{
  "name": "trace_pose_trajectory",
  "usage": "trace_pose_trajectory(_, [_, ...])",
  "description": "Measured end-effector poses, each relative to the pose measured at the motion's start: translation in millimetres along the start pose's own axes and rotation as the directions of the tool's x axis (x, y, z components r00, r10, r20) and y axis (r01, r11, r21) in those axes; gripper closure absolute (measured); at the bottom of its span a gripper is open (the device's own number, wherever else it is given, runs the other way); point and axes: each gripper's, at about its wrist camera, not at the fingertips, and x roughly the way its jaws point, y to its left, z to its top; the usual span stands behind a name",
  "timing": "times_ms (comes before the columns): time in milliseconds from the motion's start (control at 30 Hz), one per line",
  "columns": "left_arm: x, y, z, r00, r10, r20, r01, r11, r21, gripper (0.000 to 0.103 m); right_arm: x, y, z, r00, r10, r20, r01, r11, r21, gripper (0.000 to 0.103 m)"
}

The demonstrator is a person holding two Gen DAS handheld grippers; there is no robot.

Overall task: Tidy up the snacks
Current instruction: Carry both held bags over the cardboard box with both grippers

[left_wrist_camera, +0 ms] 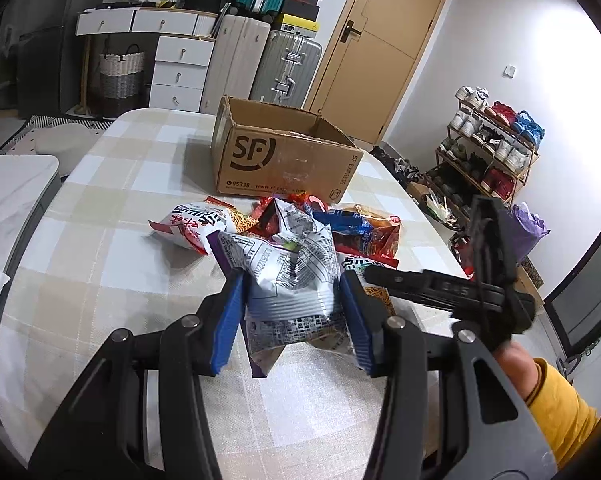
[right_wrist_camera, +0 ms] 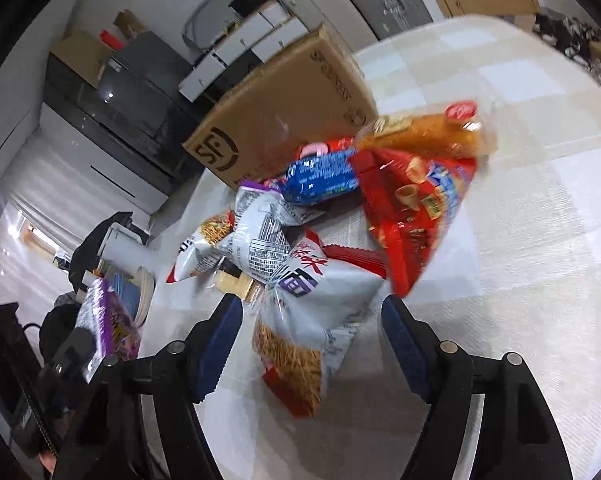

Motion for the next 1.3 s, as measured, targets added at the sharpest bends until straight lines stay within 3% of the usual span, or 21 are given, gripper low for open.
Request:
trace_pose_trajectory(133, [2, 4, 2, 1.000, 0.001, -0.004, -0.001, 1.000, -0.008, 0.058, 17, 9, 4, 0.999, -0.033, -0.015, 0.032, 0.998, -0.050, 0.030])
trace_pose_trajectory(167, [3, 5, 2, 1.000, 0.002, -0.005, -0.002, 1.000, -0.008, 0.058, 18, 10, 4, 0.999, -0.034, -0.009, 0.034, 0.998, -0.061, 0.044])
trace_pose_trajectory(200, [3, 5, 2, 1.000, 0.001, -0.008, -0.002, 1.000, -0.008, 0.058, 19, 9, 4, 1.000, -0.028, -0.005, 0.028, 0.998, -0.063, 0.052])
trace_pose_trajectory(333, [4, 6, 1, 1.000, 0.000, -0.008, 0.000, 1.000, -0.009, 0.058, 19, 6, -1, 1.000, 0.015, -0.014, -0.016, 0.998, -0.068, 0.059])
trace_pose_trajectory(533, [2, 2, 7, 1.000, -0.007, -0.008, 0.007, 1.000, 0.001, 0.058, -9, 15, -10, 0.998, 0.027, 0.060, -0.019, 0.991, -0.134, 0.062])
trace_pose_trajectory(700, [-2, -3, 29, 1.000, -0.010, 0.006, 0.010, 1.000, 0.018, 0.058, -49, 29, -3, 0.990, 0.069, 0.126, -0.047, 0.984, -0.170, 0.062])
trace_pose_trajectory(867, [2, -11, 81, 0.999, -0.011, 0.035, 0.009, 0.999, 0.051, 0.058, -97, 63, 40, 0.969, 0.126, 0.211, -0.066, 0.960, -0.271, 0.062])
trace_pose_trajectory(1000, [15, -20, 133, 0.998, -0.019, 0.067, 0.013, 0.997, 0.082, 0.058, -113, 87, 87, 0.959, 0.152, 0.239, -0.067, 0.942, -0.330, 0.062])
trace_pose_trajectory(1167, [55, -19, 194, 0.999, -0.014, 0.044, 0.011, 0.999, 0.048, 0.058, -102, 107, 152, 0.960, 0.128, 0.248, -0.027, 0.927, -0.374, 0.062])
trace_pose_trajectory(1300, [107, -12, 234, 1.000, -0.012, -0.019, 0.012, 1.000, 0.001, 0.058, -64, 115, 200, 0.973, 0.058, 0.223, 0.034, 0.923, -0.384, 0.062])
